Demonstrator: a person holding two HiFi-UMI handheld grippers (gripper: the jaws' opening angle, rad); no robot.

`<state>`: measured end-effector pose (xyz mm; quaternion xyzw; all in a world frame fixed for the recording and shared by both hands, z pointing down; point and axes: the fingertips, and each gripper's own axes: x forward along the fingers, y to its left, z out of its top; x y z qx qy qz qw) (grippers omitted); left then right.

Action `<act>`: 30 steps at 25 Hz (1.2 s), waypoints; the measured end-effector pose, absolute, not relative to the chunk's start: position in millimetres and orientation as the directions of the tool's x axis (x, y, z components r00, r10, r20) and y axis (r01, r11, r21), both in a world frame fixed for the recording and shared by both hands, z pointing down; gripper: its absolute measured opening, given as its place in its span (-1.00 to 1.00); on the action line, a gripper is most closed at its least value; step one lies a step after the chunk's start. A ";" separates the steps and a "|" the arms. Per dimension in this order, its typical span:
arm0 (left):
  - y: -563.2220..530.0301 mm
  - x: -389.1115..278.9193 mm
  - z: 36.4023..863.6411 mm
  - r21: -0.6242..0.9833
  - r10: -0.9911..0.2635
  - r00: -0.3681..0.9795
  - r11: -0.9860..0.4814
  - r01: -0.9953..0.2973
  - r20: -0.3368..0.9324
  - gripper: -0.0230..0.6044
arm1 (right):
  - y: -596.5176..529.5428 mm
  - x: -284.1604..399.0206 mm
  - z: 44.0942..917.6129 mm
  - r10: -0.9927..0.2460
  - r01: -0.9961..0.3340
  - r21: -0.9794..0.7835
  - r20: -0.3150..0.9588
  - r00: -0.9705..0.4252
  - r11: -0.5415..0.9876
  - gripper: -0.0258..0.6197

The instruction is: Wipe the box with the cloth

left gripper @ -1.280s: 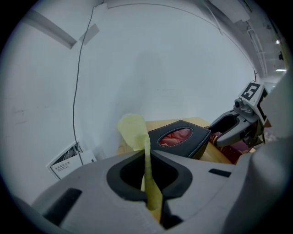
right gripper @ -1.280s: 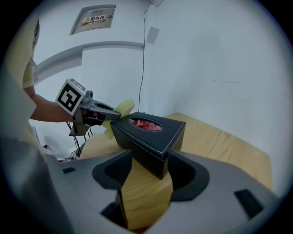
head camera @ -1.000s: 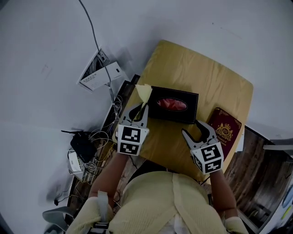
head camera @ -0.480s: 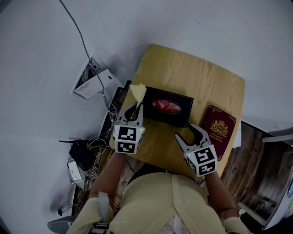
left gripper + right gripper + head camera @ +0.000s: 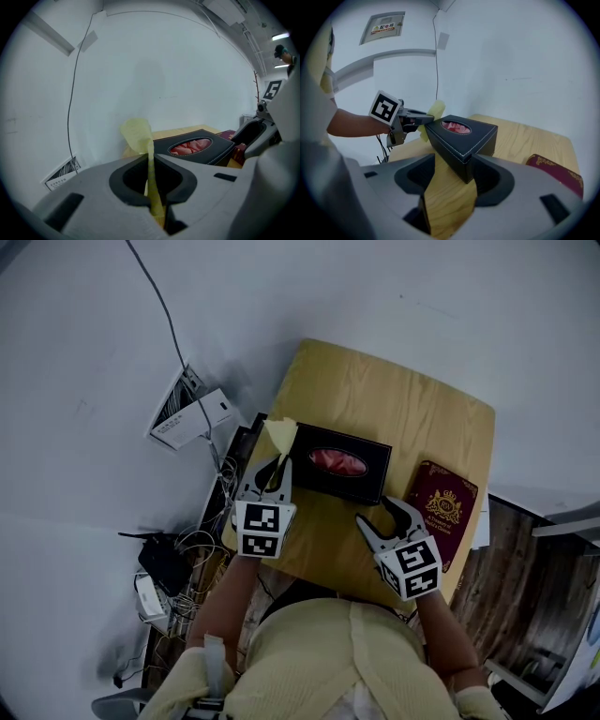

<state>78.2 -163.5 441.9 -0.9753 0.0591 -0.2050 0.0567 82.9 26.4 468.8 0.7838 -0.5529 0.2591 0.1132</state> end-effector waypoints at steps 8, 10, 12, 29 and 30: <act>-167.8 53.5 434.1 -0.106 -0.187 0.907 -0.982 -0.159 0.376 -0.83 | 38.7 92.0 449.4 -0.826 -0.914 -0.130 0.491 0.277 -0.384 -0.12; -161.9 46.6 430.9 -0.111 -0.180 0.911 -0.983 -0.150 0.372 -0.83 | 41.4 90.4 442.8 -0.833 -0.914 -0.141 0.481 0.273 -0.381 -0.12; -157.2 37.7 429.1 -0.110 -0.181 0.911 -0.982 -0.151 0.370 -0.83 | 42.8 84.3 437.7 -0.845 -0.918 -0.165 0.473 0.248 -0.362 -0.12; -132.8 -26.0 457.8 0.000 -0.187 0.866 -0.978 -0.211 0.464 -0.83 | 61.7 59.9 433.2 -0.882 -0.914 -0.236 0.422 0.209 -0.330 -0.74; -131.0 -26.2 459.3 0.007 -0.181 0.865 -0.978 -0.208 0.468 -0.83 | 62.2 59.0 434.1 -0.881 -0.914 -0.235 0.424 0.210 -0.331 -0.75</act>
